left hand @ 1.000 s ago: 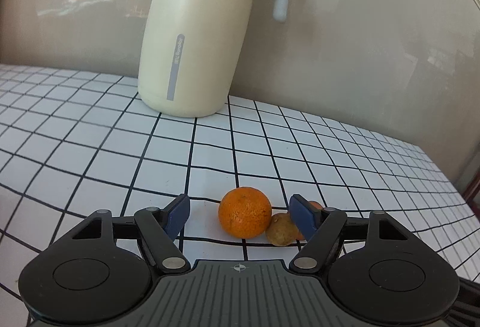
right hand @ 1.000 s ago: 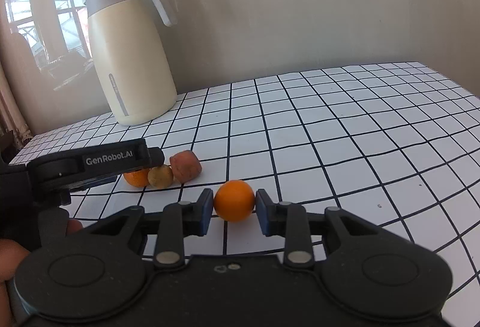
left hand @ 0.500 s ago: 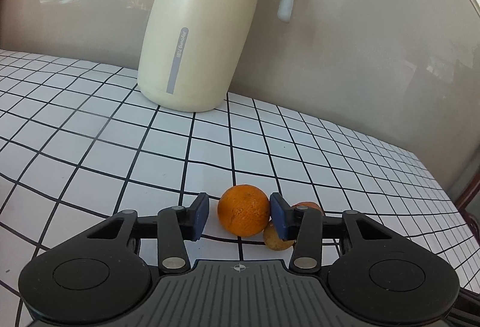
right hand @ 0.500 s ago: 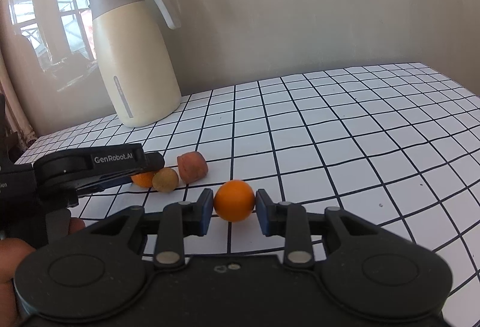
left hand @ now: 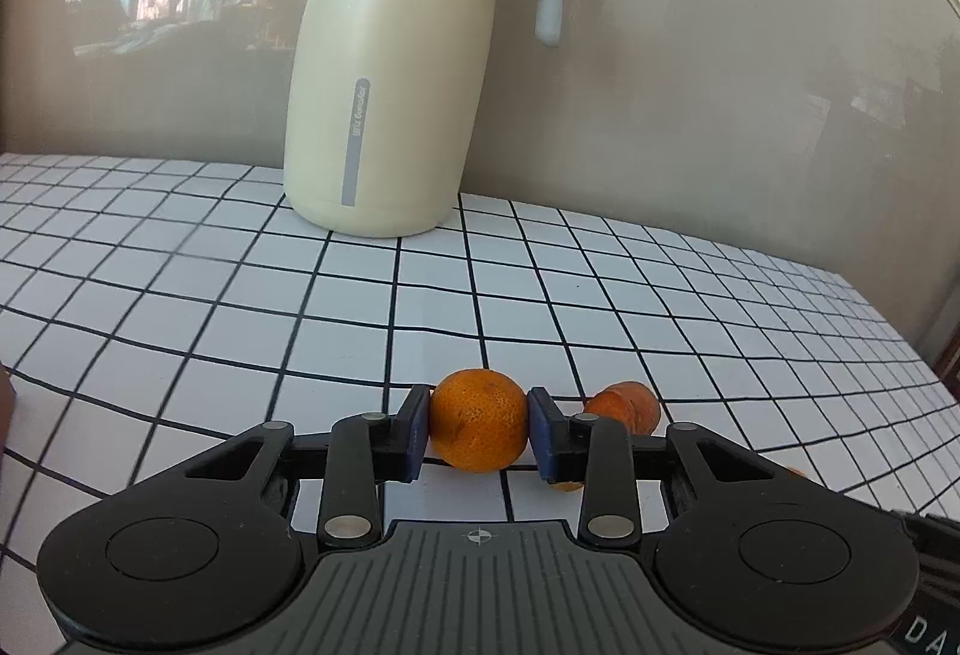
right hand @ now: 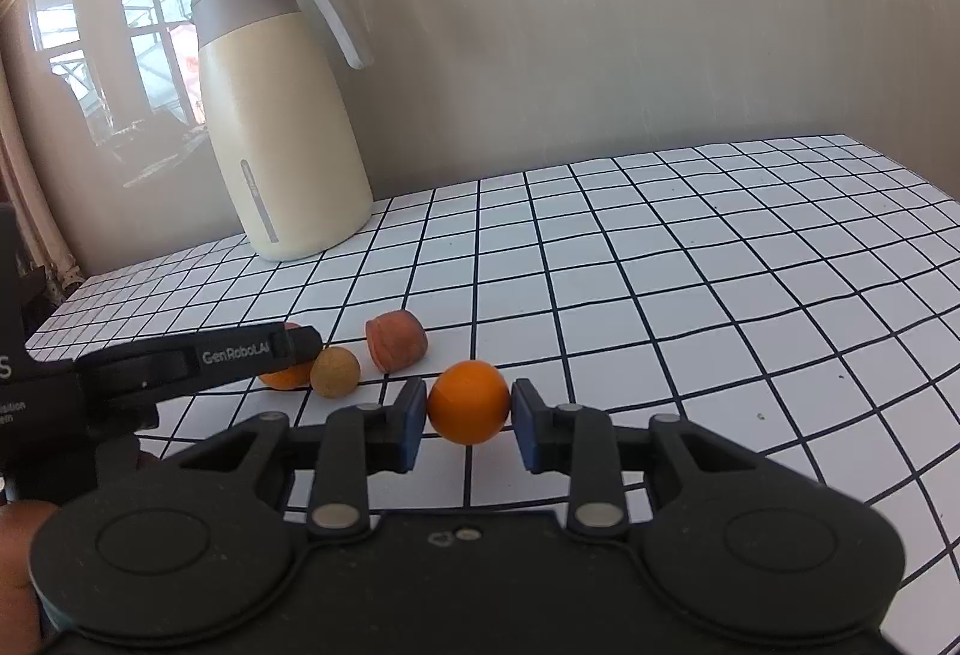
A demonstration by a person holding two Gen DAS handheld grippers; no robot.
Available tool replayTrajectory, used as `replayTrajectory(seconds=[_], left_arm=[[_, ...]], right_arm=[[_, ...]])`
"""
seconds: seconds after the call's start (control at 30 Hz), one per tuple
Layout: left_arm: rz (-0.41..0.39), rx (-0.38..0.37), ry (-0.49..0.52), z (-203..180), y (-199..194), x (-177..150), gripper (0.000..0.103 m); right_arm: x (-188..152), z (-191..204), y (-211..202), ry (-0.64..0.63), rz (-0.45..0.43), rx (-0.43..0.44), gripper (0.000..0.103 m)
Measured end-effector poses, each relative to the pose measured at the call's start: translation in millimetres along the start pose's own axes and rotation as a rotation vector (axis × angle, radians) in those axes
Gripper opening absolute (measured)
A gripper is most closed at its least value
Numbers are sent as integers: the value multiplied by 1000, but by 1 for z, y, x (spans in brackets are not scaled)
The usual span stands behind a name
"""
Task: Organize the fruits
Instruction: 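Carry the orange in the left gripper while the right carries its orange to the tray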
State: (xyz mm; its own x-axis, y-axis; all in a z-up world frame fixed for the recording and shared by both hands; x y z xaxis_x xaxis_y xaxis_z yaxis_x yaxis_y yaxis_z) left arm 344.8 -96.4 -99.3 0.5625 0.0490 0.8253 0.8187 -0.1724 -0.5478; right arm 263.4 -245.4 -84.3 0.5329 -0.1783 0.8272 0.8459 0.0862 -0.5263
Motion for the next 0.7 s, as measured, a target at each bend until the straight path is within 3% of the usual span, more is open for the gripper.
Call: replayTrajectory(seconds=[0.2, 0.4, 0.7], left_arm=[[20, 24, 121, 11, -38, -21, 35], [-10, 57, 236, 8, -54, -32, 36], [5, 49, 199, 11, -51, -30, 36]], right_arm=[[-6, 8, -6, -17, 16, 34, 22], [-19, 14, -7, -6, 53, 58, 22], [-21, 19, -2, -21, 62, 49, 22]])
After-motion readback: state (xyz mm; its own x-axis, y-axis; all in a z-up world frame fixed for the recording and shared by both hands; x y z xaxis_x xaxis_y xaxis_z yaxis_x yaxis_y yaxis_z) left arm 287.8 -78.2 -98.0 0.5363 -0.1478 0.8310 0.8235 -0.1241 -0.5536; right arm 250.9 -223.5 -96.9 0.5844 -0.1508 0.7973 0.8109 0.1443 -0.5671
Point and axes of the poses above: each gripper's, at about its wrist camera, not at the fingertips, and y roughly the way its jaws point, z to its left, x to its top, the point moved 10 cm from there along y, roughly the way its jaws point, and after that the axes turned 3 degrees about x, right-handed, at the moved point
